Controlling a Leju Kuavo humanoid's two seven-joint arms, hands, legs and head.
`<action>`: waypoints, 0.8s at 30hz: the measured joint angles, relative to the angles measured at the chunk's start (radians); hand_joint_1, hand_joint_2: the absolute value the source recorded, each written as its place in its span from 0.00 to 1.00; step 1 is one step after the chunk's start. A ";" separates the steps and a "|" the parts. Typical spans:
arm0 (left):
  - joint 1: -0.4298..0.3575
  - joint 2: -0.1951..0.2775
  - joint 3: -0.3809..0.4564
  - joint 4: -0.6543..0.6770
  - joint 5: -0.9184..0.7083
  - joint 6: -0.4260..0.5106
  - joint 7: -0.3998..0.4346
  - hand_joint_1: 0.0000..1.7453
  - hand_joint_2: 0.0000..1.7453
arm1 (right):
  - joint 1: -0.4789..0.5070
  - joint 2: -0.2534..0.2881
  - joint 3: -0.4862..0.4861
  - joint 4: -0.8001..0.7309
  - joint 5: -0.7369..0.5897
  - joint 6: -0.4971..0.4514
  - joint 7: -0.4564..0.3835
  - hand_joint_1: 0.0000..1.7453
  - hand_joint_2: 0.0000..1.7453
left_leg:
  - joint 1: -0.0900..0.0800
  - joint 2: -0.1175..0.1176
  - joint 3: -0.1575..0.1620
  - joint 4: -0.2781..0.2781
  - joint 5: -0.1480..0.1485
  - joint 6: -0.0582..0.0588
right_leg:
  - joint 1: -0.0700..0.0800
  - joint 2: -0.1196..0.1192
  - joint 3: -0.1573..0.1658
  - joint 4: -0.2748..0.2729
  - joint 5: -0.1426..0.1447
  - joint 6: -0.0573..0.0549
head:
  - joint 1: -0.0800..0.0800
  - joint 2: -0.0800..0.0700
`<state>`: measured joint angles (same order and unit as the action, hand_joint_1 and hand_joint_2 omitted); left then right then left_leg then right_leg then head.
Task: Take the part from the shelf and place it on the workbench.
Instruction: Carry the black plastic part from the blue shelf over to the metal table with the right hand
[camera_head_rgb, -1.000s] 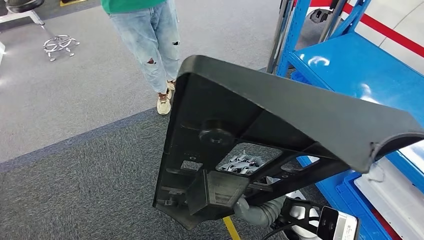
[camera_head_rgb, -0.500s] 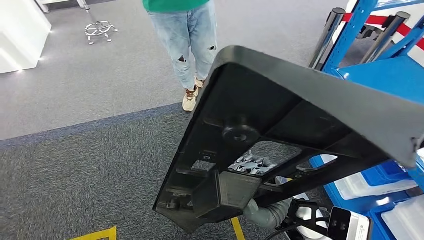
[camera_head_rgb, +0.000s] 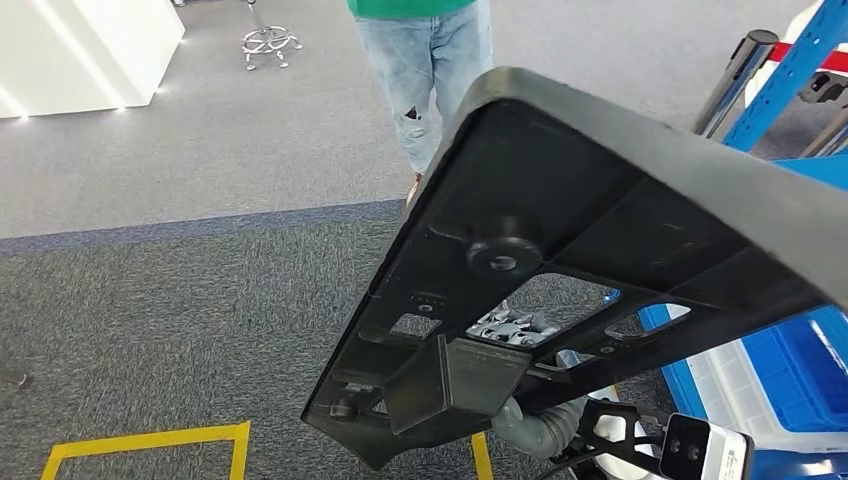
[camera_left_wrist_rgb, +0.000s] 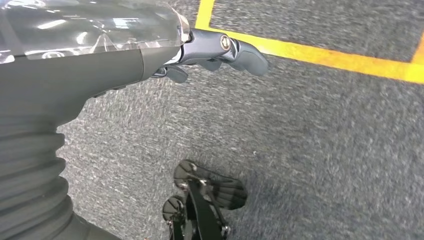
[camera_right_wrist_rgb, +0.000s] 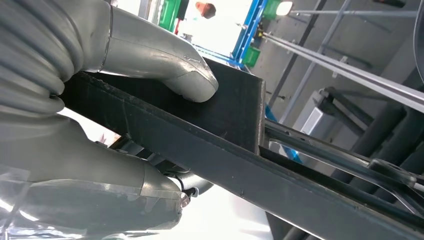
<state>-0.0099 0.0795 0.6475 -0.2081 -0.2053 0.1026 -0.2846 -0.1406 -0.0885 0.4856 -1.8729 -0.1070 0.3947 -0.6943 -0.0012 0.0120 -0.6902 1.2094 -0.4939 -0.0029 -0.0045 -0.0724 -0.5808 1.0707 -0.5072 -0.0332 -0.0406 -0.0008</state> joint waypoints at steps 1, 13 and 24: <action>0.000 0.003 0.000 0.000 -0.001 0.000 0.000 0.00 1.00 | 0.000 0.002 0.000 0.000 -0.001 0.000 0.000 0.94 1.00 | -0.008 0.021 0.037 -0.070 0.023 0.009 | 0.002 -0.011 0.004 -0.001 -0.002 0.001 | 0.000 0.000; -0.001 0.016 0.007 -0.005 -0.007 0.002 0.001 0.00 1.00 | 0.008 0.011 0.002 0.008 -0.008 0.005 0.001 0.94 1.00 | -0.016 -0.057 0.121 -0.226 0.072 0.047 | -0.010 0.072 -0.111 0.229 -0.098 0.041 | 0.002 0.000; 0.018 -0.003 0.030 -0.005 0.003 0.016 0.013 0.00 1.00 | 0.003 0.012 0.007 0.032 -0.020 0.038 0.001 0.94 1.00 | 0.000 -0.082 0.051 -0.096 0.003 -0.011 | -0.022 0.092 -0.008 -0.016 0.024 0.012 | -0.003 0.000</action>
<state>0.0077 0.0761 0.6776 -0.2135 -0.2023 0.1184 -0.2714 -0.1372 -0.0763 0.4924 -1.8413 -0.1270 0.4330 -0.6931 -0.0017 -0.0700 -0.6389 1.1135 -0.4906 -0.0136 -0.0263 0.0196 -0.5883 1.0544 -0.4828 -0.0211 -0.0435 -0.0008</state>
